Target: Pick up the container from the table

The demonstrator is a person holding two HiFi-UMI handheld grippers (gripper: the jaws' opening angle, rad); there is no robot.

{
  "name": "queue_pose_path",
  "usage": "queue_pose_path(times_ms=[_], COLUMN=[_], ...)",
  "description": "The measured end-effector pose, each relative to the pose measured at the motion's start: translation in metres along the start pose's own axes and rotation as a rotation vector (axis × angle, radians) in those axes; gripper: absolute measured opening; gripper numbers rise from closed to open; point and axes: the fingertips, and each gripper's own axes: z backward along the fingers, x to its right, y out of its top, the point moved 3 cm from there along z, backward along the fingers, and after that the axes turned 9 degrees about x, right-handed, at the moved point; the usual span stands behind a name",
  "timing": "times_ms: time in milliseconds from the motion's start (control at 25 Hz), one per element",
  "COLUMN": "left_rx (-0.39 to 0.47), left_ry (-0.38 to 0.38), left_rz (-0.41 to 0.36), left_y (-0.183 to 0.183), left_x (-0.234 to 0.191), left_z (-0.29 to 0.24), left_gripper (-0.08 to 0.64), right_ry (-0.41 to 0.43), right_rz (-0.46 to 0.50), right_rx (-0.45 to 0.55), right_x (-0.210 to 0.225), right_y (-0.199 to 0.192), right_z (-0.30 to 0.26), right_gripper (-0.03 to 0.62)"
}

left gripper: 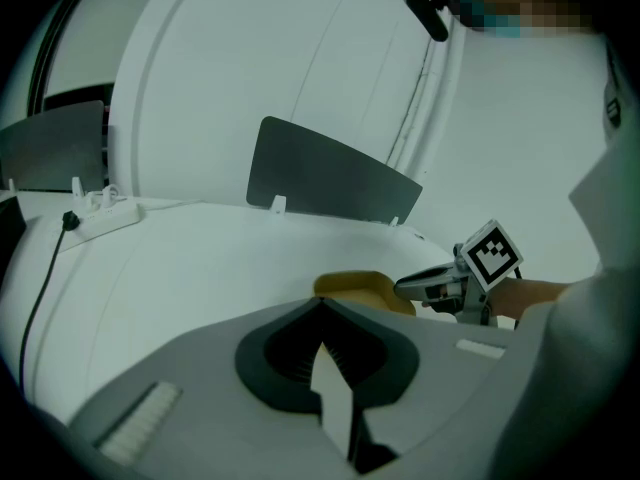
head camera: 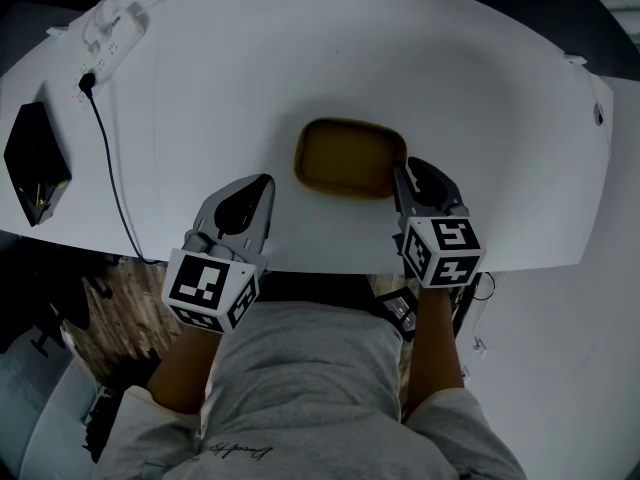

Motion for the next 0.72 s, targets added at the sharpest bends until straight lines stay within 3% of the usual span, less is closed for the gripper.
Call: queue_pose_path(times_ms=[720], left_rx=[-0.016], left_ry=[0.001], left_rz=[0.015], left_y=[-0.006], left_x=[-0.005], left_z=[-0.004], left_gripper=[0.000], right_ry=[-0.002], right_rz=[-0.010], right_rx=[-0.046], right_x=[0.001], right_y=[-0.004], right_z=[-0.011], right_gripper=[0.106])
